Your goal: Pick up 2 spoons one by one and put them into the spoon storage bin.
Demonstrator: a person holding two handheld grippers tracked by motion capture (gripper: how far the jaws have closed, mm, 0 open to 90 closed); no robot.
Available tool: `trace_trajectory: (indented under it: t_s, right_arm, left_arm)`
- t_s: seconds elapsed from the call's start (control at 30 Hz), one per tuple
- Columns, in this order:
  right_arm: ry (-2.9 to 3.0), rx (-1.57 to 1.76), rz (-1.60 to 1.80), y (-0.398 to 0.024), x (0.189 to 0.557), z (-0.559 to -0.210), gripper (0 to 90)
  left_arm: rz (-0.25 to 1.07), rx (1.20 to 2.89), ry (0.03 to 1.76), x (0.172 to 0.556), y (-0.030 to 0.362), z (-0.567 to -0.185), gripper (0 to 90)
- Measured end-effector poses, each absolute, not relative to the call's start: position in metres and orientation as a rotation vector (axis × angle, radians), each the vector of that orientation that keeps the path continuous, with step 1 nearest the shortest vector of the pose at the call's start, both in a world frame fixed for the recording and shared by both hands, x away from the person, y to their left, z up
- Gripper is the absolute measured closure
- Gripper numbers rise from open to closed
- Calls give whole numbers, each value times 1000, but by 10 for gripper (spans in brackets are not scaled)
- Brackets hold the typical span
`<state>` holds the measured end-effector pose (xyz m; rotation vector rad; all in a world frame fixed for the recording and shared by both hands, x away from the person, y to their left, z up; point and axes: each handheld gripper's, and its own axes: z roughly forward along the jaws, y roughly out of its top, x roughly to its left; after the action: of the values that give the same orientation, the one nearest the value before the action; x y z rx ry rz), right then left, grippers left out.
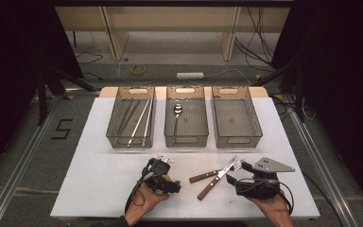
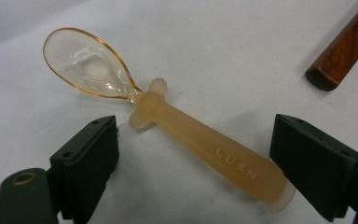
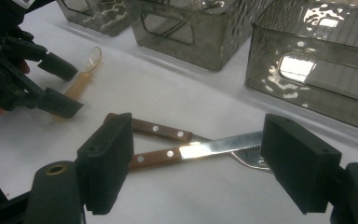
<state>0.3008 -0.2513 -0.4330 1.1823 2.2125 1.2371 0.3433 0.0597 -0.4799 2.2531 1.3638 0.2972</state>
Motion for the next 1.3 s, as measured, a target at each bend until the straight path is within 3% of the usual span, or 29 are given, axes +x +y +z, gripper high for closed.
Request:
trace_trajectory:
  t_s: [0.4,0.83,1.3]
  right_arm:
    - [2209,1184,1238,-251,301,-433,267]
    - [2214,1179,1234,-250,301,-433,268]
    - [2212,1180,1235,-251,301,-433,268]
  left_arm:
    - [282,2254,1328,340,65,-477,293]
    - [298,2222,1342,342,73,-475,573]
    - [272,2185,1359,344,71,-474,762]
